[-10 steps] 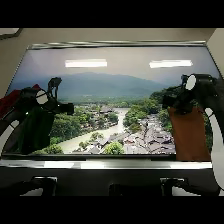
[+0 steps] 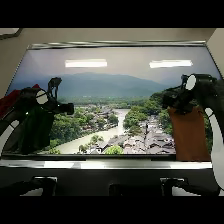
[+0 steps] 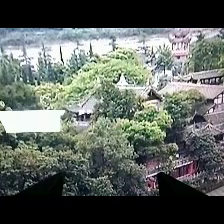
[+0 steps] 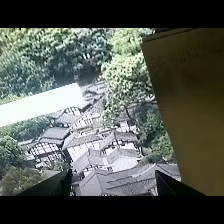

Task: Fold the shirts.

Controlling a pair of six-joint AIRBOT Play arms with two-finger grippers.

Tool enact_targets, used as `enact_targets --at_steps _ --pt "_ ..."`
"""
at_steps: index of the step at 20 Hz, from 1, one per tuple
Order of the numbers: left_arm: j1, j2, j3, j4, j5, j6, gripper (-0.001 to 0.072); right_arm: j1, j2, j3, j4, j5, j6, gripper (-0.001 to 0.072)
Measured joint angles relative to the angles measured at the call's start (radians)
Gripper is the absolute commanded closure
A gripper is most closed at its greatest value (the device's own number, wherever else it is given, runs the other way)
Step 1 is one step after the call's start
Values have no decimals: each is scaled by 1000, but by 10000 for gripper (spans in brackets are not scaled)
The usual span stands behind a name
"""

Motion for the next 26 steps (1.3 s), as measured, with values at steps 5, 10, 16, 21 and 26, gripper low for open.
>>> enact_targets --at_steps 5,10,16,21,26 --pt "0 0 0 -1 3 -5 -13 0 0 0 0 0 0 91" --pt "0 -4 0 -14 45 -16 -13 0 0 0 0 0 0 91" --pt "2 -5 14 -41 74 -26 -13 0 0 0 -11 -79 0 89" --pt "66 -5 157 132 -108 5 -13 0 -3 -1 -15 -97 -11 90" --pt "265 -6 134 169 -325 -1 -13 0 -9 -2 -5 -101 -54 91"
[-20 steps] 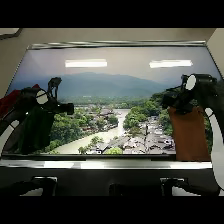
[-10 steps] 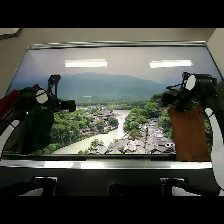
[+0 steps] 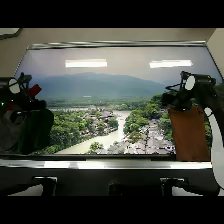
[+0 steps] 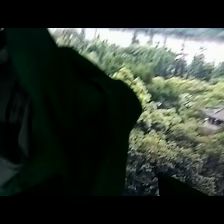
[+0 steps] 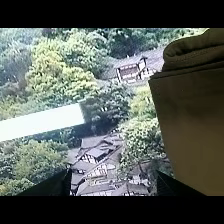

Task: Fold the shirts.

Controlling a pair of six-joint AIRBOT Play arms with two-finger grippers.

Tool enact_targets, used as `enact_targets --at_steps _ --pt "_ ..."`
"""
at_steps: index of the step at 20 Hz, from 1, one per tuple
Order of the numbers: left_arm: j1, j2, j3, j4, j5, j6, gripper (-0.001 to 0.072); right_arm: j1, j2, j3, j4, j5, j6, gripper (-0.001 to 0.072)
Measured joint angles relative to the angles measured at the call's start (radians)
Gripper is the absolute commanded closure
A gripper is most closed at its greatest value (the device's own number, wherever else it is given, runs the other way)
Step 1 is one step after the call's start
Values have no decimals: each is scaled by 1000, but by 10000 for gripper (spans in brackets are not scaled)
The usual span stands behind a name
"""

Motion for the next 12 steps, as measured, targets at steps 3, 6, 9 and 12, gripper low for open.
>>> enact_targets --at_steps 3,6,9,12 --pt "72 -1 -115 -44 0 -5 -13 0 -2 -1 28 0 -14 91" --pt "103 -21 -237 -59 53 -6 -13 0 -3 -2 59 2 -25 91" --pt "115 -57 -305 -68 113 -6 299 0 -3 -2 74 23 -29 92" --pt "120 -87 -332 -95 150 10 677 0 -3 -2 82 53 -37 119"
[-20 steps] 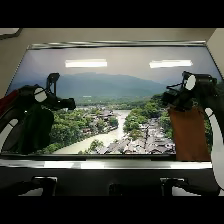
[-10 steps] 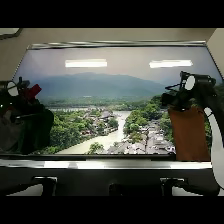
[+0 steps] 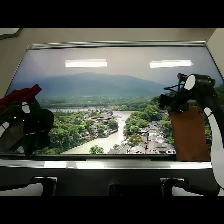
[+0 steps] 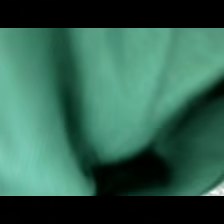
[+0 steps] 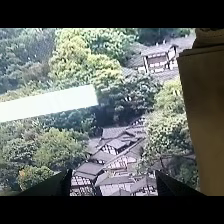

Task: Fold the shirts.

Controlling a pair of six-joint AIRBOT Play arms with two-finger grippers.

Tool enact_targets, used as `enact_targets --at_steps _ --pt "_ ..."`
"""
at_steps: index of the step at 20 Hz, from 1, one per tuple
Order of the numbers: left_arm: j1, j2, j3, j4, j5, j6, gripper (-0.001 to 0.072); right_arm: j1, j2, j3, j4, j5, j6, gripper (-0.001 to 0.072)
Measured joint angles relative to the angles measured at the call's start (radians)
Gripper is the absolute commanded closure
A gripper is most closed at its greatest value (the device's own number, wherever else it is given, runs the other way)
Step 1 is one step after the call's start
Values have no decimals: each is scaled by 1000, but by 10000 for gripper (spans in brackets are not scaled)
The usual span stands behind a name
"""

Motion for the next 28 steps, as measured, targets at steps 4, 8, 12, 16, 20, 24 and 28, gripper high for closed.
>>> enact_targets --at_steps 4,8,12,16,20,24,28 --pt "-19 56 56 -75 29 70 678 0 5 0 6 38 -42 119" --pt "-114 248 146 -206 139 98 678 0 52 0 9 58 -67 118" --pt "-324 364 168 -342 223 106 678 0 142 0 10 84 -74 118" --pt "-642 335 103 -396 338 68 678 0 246 0 8 139 -76 117" --pt "-944 190 64 -505 495 28 677 2 326 0 -8 167 -77 112" --pt "-1088 50 121 -605 582 27 24 2 356 0 -21 164 -77 112" --pt "-986 11 272 -546 429 66 24 2 359 -1 -24 139 -77 107"
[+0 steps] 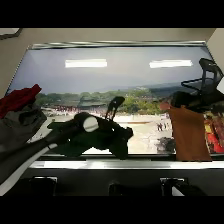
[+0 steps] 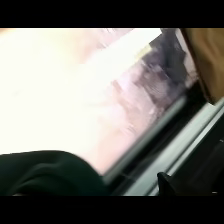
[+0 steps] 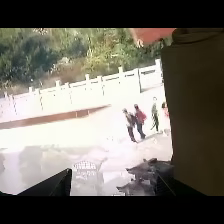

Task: Fold the shirts.

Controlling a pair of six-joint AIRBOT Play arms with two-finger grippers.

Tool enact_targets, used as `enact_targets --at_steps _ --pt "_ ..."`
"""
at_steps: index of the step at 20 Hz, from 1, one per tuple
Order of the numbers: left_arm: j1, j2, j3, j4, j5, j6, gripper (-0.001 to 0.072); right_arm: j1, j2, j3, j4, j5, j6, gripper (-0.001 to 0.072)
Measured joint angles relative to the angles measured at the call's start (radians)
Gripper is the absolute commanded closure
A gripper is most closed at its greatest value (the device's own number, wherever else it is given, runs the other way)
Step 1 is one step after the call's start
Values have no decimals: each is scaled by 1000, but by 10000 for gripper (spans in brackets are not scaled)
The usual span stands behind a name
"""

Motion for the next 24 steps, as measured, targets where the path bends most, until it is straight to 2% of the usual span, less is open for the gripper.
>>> enact_targets --at_steps 3,7,10,13,17,24 --pt "191 18 86 148 -212 10 24 0 -18 -17 50 -3 -8 26" --pt "466 77 53 269 -408 18 22 0 -64 -123 190 -7 -58 15" --pt "637 152 -92 292 -473 49 20 0 -94 -243 290 -39 -97 13" --pt "749 228 -274 288 -479 90 21 0 -114 -355 387 -96 -137 12" --pt "817 270 -456 219 -418 158 22 0 -157 -435 492 -156 -200 11" --pt "839 282 -545 141 -339 235 24 2 -212 -464 611 -206 -272 10"
